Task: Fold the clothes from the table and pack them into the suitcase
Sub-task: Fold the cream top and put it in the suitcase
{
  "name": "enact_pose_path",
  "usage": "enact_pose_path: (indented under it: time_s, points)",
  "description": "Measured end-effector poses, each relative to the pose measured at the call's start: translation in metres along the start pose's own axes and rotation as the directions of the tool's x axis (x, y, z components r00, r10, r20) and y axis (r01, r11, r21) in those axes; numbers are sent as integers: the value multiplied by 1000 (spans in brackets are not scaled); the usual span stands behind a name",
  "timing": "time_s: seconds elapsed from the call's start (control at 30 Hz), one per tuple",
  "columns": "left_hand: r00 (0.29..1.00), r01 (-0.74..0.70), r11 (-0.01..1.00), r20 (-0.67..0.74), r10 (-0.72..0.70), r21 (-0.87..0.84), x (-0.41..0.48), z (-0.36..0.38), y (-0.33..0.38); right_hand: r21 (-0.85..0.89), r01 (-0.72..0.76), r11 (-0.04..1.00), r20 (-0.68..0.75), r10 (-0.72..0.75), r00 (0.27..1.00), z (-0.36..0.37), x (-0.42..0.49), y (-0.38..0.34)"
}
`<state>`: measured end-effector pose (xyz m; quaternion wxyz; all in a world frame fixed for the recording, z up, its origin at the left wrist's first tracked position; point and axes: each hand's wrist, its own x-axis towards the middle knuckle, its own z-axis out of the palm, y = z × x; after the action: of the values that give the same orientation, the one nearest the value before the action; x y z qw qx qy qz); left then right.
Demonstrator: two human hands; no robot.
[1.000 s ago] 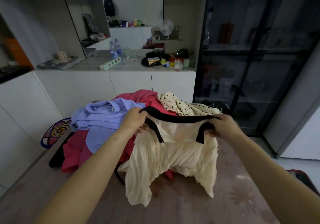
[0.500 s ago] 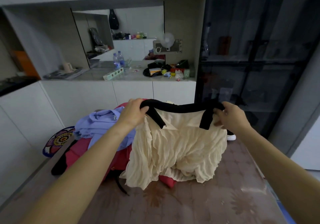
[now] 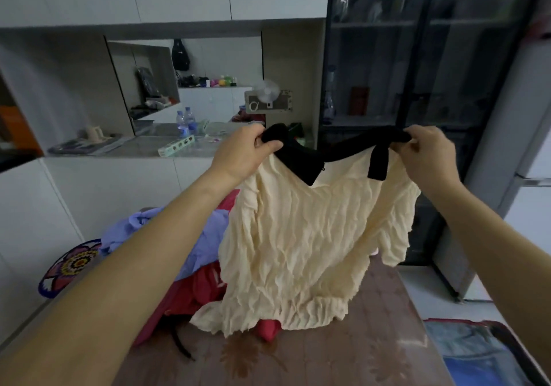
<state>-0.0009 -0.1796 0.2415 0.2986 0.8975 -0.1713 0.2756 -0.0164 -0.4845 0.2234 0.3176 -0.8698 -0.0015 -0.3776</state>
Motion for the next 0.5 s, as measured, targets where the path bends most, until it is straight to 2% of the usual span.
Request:
enact_pose_path:
  time_s: [0.1,0.33,0.43,0.5]
  points:
    - [999,-35,999,-35,34,-29,13,5,27,-8,6,1000,-68,-6,998,-23,16,2]
    - [993,-116,960,-53,105,-257,12,24,91,68,60,996,-242,-42,969,-73,49,-9]
    - [997,-78,936,-30,72,-343,-2,24,99,121,141,983,-271,-104,957,-74,64,-27]
    - [999,6,912,32,8,-410,-19,21,93,139,180,974,-241,-143,960,-61,68,-39]
